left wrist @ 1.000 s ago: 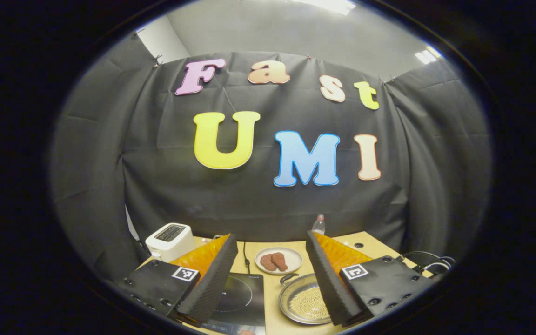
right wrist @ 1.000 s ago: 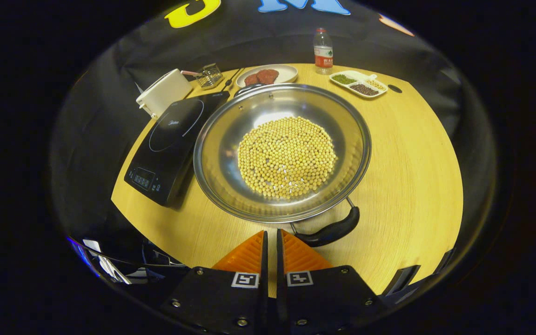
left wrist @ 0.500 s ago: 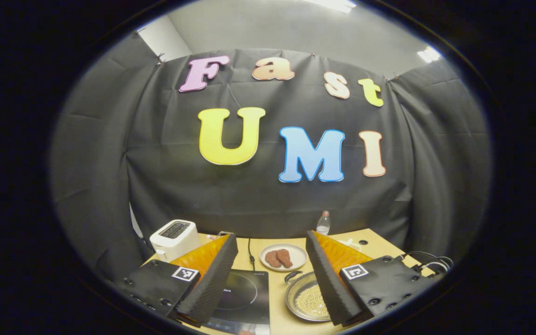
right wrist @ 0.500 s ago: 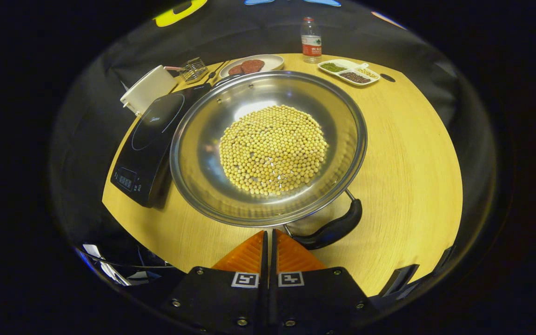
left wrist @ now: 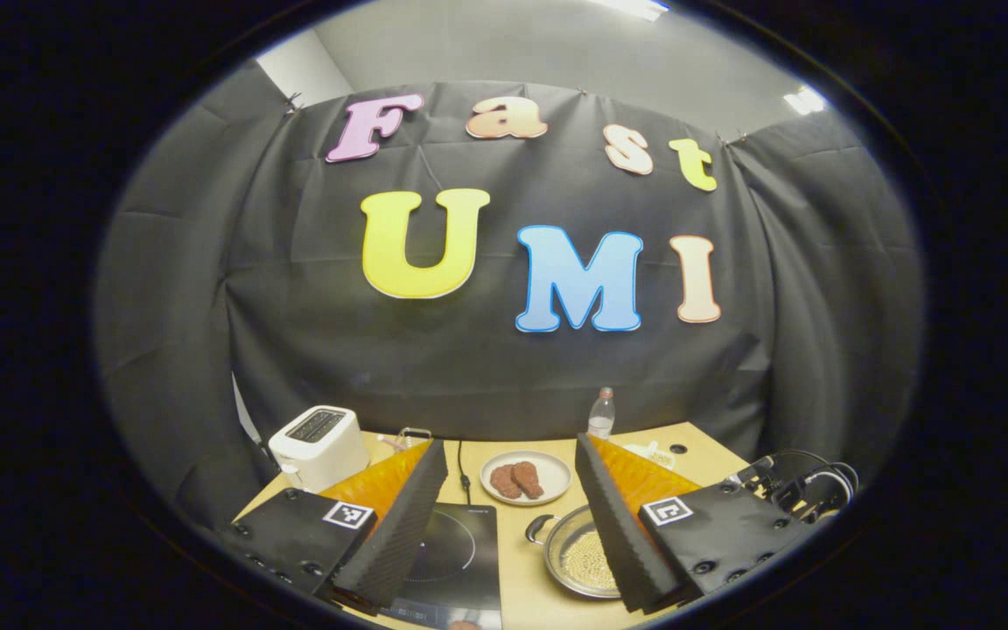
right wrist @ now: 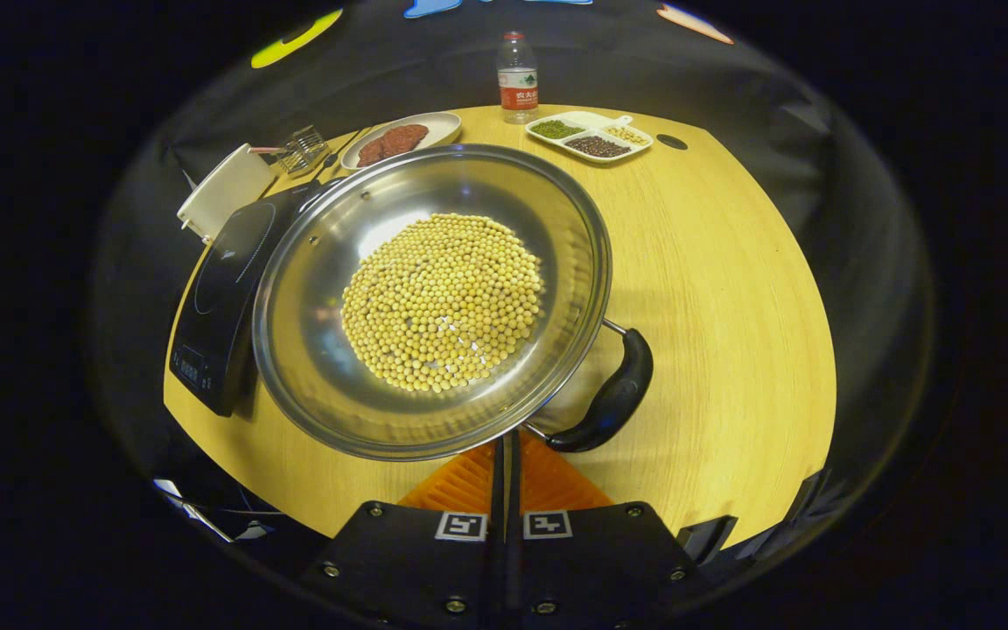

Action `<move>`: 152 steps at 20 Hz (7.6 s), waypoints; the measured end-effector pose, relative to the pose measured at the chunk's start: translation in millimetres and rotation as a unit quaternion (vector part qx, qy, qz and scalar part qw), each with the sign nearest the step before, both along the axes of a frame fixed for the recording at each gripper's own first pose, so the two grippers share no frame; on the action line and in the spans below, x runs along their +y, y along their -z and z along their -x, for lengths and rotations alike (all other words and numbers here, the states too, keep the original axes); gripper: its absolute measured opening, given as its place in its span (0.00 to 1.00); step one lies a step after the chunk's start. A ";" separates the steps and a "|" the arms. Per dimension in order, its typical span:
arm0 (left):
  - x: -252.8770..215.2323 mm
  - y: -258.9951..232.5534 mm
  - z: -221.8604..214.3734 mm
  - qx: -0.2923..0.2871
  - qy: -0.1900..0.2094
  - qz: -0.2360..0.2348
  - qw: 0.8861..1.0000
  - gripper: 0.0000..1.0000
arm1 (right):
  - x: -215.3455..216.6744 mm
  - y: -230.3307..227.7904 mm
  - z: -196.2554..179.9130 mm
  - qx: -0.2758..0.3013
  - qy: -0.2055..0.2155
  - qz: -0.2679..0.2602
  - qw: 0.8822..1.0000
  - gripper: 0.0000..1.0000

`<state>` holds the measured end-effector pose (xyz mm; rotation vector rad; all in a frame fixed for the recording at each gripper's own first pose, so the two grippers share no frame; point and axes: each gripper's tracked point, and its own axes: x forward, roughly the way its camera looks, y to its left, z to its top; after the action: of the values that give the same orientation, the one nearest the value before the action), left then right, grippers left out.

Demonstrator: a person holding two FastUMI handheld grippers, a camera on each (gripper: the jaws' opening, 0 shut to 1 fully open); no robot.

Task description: First push the handle of the pot to place it horizontally, then grasp the pot with both hands and set it on the induction cooktop.

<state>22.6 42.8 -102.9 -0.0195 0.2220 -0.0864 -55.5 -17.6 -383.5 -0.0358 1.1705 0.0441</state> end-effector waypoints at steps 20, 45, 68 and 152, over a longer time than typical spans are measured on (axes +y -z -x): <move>-10.7 23.4 2.2 0.032 0.009 -0.012 0.999 0.93 | -75.9 -9.8 -79.9 -0.041 0.037 0.058 0.997 0.01; -60.4 127.6 -11.9 0.106 0.090 0.034 0.990 0.99 | -27.8 -130.2 -36.8 -0.266 0.117 0.032 0.956 0.77; -69.7 340.0 -59.3 0.274 0.014 -0.052 0.960 0.99 | -67.1 -7.8 -123.3 -0.177 0.078 0.014 0.981 0.84; 290.2 311.2 -103.6 0.328 -0.036 -0.061 0.942 0.67 | 282.5 -24.9 -165.3 -0.179 0.071 0.004 0.981 0.54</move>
<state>126.2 333.0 -414.1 0.0698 0.8944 0.0099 109.8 264.8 -358.6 0.0315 0.8102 -0.0915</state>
